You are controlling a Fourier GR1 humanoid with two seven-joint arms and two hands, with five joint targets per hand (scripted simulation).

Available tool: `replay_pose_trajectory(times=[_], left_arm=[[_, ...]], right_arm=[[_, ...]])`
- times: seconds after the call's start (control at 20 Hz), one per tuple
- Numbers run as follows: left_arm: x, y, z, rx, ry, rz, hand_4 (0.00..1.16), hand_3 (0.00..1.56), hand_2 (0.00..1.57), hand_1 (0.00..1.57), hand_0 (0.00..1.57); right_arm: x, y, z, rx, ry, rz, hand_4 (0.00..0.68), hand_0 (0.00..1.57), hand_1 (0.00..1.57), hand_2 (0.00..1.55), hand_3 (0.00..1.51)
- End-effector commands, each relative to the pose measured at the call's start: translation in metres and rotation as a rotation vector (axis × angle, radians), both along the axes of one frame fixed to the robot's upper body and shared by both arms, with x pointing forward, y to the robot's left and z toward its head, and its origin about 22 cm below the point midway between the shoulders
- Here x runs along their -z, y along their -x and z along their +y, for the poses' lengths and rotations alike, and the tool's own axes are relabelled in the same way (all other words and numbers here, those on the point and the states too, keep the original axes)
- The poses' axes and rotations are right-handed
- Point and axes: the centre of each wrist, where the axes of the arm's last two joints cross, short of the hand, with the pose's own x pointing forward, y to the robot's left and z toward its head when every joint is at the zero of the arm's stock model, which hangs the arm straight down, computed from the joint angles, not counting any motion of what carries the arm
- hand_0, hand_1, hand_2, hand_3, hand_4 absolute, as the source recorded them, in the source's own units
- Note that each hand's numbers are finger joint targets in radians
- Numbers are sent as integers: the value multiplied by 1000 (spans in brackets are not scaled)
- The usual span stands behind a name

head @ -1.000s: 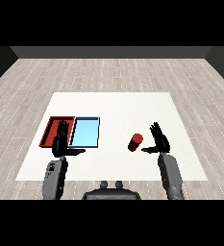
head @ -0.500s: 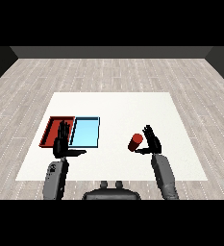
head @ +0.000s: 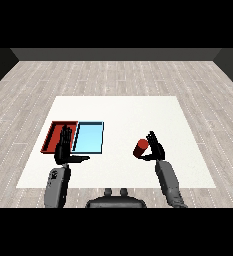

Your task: Pick the red can and put it in the red box

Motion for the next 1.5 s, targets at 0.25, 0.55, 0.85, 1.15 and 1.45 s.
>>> replay_pose_trajectory(times=[0.25,0.55,0.85,1.15,1.45], left_arm=[[9,2,9,-9,-6,3,0,0,0,0,0],[-10,-14,-10,11,13,-8,0,0,0,0,0],[14,8,4,-14,5,-12,0,0,0,0,0],[7,-1,-4,-21,8,-2,0,0,0,0,0],[14,3,0,-30,-19,-10,0,0,0,0,0]], right_arm=[[-5,-15,16,-30,-56,6,0,0,0,0,0],[-14,-16,44,-50,-37,18,0,0,0,0,0],[-2,-40,56,-46,-29,44,0,0,0,0,0],[15,-28,47,-22,15,50,0,0,0,0,0],[-10,-49,72,112,118,74,269,1262,1262,1324,1280]])
